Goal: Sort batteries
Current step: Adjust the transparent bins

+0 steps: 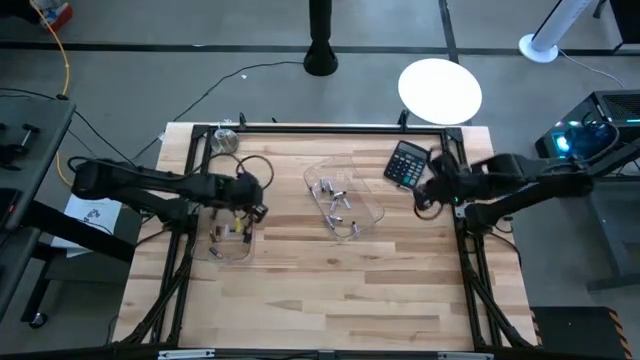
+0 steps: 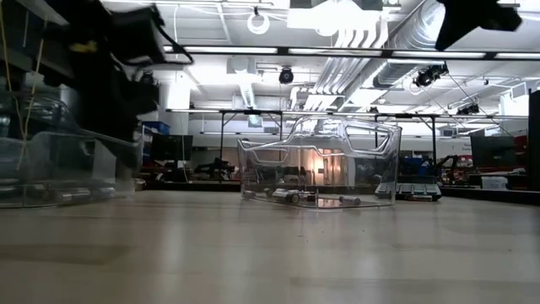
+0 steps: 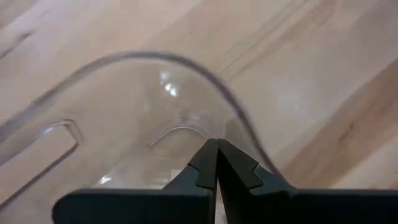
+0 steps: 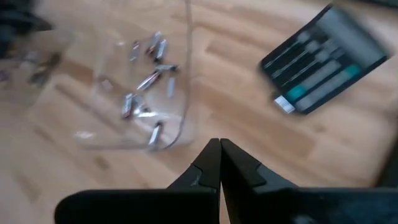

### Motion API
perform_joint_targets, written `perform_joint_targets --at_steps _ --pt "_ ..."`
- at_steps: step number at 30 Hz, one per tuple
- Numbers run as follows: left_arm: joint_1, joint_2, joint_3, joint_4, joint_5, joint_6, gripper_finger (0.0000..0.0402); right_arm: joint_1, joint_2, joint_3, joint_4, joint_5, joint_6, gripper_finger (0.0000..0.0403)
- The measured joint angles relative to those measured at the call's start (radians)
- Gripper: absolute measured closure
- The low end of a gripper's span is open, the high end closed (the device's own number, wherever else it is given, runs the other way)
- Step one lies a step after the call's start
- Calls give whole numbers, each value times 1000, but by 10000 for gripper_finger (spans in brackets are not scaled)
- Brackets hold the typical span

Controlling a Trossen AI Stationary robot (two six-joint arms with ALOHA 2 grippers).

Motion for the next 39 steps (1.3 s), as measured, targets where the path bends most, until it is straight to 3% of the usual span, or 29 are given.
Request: perform_joint_targets --at_steps 6,13,24,29,33,36,39 --pt "111 145 10 213 70 119 401 138 -25 -108 109 40 134 403" --pt "175 288 129 400 81 187 401 180 64 -228 262 15 266 403" --pt "255 483 439 446 89 263 401 177 179 -409 456 6 426 403" --pt "265 444 575 346 85 410 401 166 180 -460 451 49 546 403" --pt "277 361 611 176 54 524 401 110 180 -497 480 57 573 403" --pt "281 280 602 -39 -61 560 401 64 182 -532 589 54 523 403" --pt "281 219 559 -314 -238 459 401 32 191 -561 686 30 455 403"
